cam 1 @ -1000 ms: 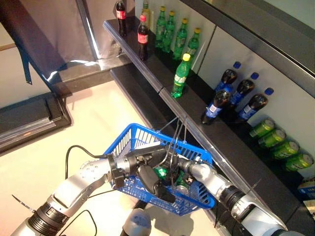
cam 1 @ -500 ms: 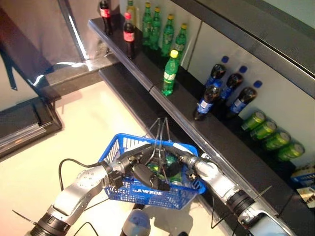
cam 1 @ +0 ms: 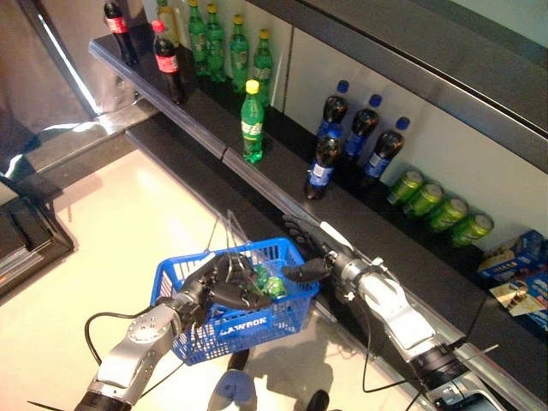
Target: Pick up the drink and place into the basket.
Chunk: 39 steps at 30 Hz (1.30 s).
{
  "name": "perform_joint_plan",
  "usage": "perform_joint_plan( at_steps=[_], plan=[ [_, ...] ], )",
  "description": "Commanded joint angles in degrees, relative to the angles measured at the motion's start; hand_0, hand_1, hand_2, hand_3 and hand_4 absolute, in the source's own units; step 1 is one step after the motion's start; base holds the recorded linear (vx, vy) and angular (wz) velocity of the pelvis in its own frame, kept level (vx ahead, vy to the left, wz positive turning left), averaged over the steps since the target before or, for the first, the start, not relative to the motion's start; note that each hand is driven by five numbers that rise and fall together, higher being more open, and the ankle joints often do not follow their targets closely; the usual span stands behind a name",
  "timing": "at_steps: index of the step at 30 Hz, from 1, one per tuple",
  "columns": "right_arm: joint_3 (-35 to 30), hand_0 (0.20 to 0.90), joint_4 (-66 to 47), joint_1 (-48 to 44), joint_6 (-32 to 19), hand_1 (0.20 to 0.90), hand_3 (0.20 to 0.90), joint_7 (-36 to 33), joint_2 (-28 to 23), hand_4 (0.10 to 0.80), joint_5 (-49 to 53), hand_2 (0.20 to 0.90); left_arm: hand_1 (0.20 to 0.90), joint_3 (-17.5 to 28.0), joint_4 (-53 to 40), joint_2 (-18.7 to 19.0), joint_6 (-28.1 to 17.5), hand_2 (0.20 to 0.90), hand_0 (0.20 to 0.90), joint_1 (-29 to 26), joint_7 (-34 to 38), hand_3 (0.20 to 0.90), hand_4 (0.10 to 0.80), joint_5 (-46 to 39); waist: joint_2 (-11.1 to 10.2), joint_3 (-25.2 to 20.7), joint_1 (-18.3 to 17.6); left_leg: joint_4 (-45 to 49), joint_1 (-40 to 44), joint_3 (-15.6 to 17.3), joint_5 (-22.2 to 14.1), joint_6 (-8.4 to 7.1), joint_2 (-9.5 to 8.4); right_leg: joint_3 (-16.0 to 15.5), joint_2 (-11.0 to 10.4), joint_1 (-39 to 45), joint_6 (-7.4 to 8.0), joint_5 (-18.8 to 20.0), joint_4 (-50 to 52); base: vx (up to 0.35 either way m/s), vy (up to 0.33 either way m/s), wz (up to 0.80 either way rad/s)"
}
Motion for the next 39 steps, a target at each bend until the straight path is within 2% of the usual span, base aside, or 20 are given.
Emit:
perform_joint_plan(
  at_steps=[1,2,5,6,12,18,20,22,26,27,28,29,33,37,39],
  plan=[
    [-0.22,0.900,-4.48,0.09,-7.99,0.900,0.900,-2.91,-1.74,0.800,2.24,0.900,0.300,7.62,-14.55,-4.94,-26.61,0.300,0.300,-12.45,0.01,0.200,0.100,-6.76,2.13,-12.12,-1.05,-0.19,2.77,3.80,-3.71,0.92,1.47,3.17,-1.14,-0.45,0.44,1.47,0.11,-0.019,0.025,-0.07],
    [-1.40,0.900,-6.00,2.60,-9.37,0.900,0.900,-3.10,-1.62,0.800,1.51,0.900,0.300,8.77,-11.18,-6.42,-28.96,0.300,0.300,-10.65,3.25,0.200,0.100,-5.27,2.57,-12.06,-2.19,-0.19,2.88,4.48,-3.80,1.00,1.51,4.10,-1.31,-0.86,0.61,1.58,0.09,-0.018,0.024,-0.09],
    [-2.19,0.900,-6.43,3.74,-9.58,0.900,0.900,-3.28,-1.76,0.800,2.02,0.900,0.300,9.54,-9.36,-7.34,-30.10,0.300,0.300,-9.73,5.96,0.200,0.100,-4.73,2.79,-12.03,-2.83,-0.19,2.96,4.89,-3.88,1.04,1.61,4.53,-1.49,-1.16,0.72,1.72,0.10,-0.011,0.011,-0.22],
    [-3.15,0.900,-6.13,5.32,-10.38,0.900,0.900,-3.64,-1.22,0.800,2.12,0.900,0.300,10.76,-6.34,-8.80,-31.95,0.300,0.300,-8.58,10.18,0.200,0.100,-2.53,3.03,-11.98,-4.01,-0.19,3.17,5.51,-4.05,1.07,1.76,5.31,-1.66,-1.45,0.79,1.85,0.05,-0.008,0.005,-0.48],
    [-6.44,0.900,-5.16,9.66,-12.39,0.900,0.900,-5.39,0.19,0.800,1.18,0.900,0.300,12.85,1.42,-10.61,-34.07,0.300,0.300,-7.39,16.35,0.200,0.100,1.95,3.25,-12.02,-7.02,-0.19,3.61,6.47,-4.46,1.11,1.80,7.05,-1.91,-1.96,1.14,2.16,-0.09,-0.009,-0.006,-0.22],
    [-9.48,0.900,-2.59,12.48,-13.86,0.900,0.900,-7.08,1.26,0.800,2.47,0.900,0.300,14.68,8.20,-10.97,-34.95,0.300,0.300,-6.63,18.38,0.200,0.100,3.32,3.53,-12.15,-9.17,-0.19,4.01,7.13,-4.88,1.13,1.74,8.71,-1.96,-2.31,1.20,2.33,-0.09,-0.002,-0.002,-0.13],
    [-12.11,0.900,-1.11,14.93,-12.44,0.900,0.900,-6.12,2.40,0.800,7.72,0.900,0.300,15.91,12.00,-11.02,-33.91,0.300,0.300,-5.54,18.46,0.200,0.100,3.69,3.95,-12.07,-10.59,-0.19,4.33,7.72,-5.10,1.19,1.67,9.71,-2.03,-2.48,1.23,2.44,-0.03,-0.002,0.024,-0.19],
    [-15.32,0.900,1.84,17.54,-13.47,0.900,0.900,-5.33,3.84,0.800,10.30,0.900,0.300,16.64,17.39,-11.30,-34.62,0.300,0.300,-4.04,18.31,0.200,0.100,4.77,4.19,-11.98,-11.89,-0.19,4.58,8.46,-5.38,1.24,1.56,10.43,-2.22,-2.66,1.36,2.56,0.10,-0.009,0.015,-0.16],
    [-15.57,0.900,2.05,17.68,-13.39,0.900,0.900,-5.46,3.94,0.800,10.68,0.900,0.300,16.61,17.92,-11.24,-34.57,0.300,0.300,-4.03,18.34,0.200,0.100,4.77,4.20,-11.97,-11.98,-0.19,4.62,8.53,-5.40,1.24,1.54,10.51,-2.24,-2.67,1.38,2.58,0.10,-0.008,0.003,-0.14],
    [-19.15,0.900,7.83,18.92,-14.02,0.900,0.900,-7.69,4.93,0.800,11.51,0.900,0.300,16.94,30.29,-11.79,-34.78,0.300,0.300,-4.30,19.58,0.200,0.100,7.67,4.42,-12.07,-13.78,-0.19,5.20,9.10,-6.04,1.30,1.16,11.54,-2.54,-2.66,1.59,2.75,-0.09,-0.024,0.015,-0.15],
    [-19.28,0.900,8.12,18.91,-13.75,0.900,0.900,-8.06,4.97,0.800,11.70,0.900,0.300,16.90,31.08,-11.76,-34.35,0.300,0.300,-4.45,19.42,0.200,0.100,7.54,4.43,-12.04,-13.88,-0.19,5.24,9.12,-6.07,1.31,1.12,11.62,-2.56,-2.67,1.62,2.78,-0.09,-0.027,0.029,-0.15],
    [-19.92,0.900,11.83,19.18,-14.28,0.900,0.900,-8.78,5.17,0.800,11.67,0.900,0.300,16.85,36.32,-12.20,-35.12,0.300,0.300,-4.87,19.39,0.200,0.100,8.02,4.43,-12.20,-14.55,-0.19,5.53,9.63,-6.29,1.28,1.07,12.22,-2.62,-2.71,1.69,2.82,-0.09,-0.008,0.024,-0.10],
    [-21.28,0.900,22.14,18.84,-14.28,0.900,0.900,-10.61,4.72,0.800,15.31,0.900,0.300,15.66,44.38,-12.21,-33.93,0.300,0.300,-5.34,18.34,0.200,0.100,7.12,4.52,-12.34,-15.20,-0.19,6.10,10.52,-6.67,1.28,1.03,12.97,-2.72,-2.83,1.66,2.93,0.01,-0.013,0.018,-0.19],
    [-23.79,0.900,34.82,17.81,-15.02,0.900,0.900,-9.62,4.57,0.800,18.89,0.900,0.300,15.10,53.17,-12.07,-32.63,0.300,0.300,-5.61,16.77,0.200,0.100,9.70,4.69,-12.49,-15.16,-0.19,6.74,10.98,-7.27,1.59,0.84,13.24,-2.69,-2.71,1.45,2.76,0.12,-0.015,0.002,-0.14],
    [-24.28,0.900,36.84,17.58,-15.15,0.900,0.900,-9.68,4.52,0.800,19.31,0.900,0.300,14.98,54.57,-11.89,-32.31,0.300,0.300,-5.68,16.80,0.200,0.100,10.17,4.70,-12.50,-15.10,-0.19,6.86,11.06,-7.31,1.67,0.82,13.32,-2.67,-2.65,1.38,2.72,0.15,-0.002,0.002,-0.09]
  ],
)
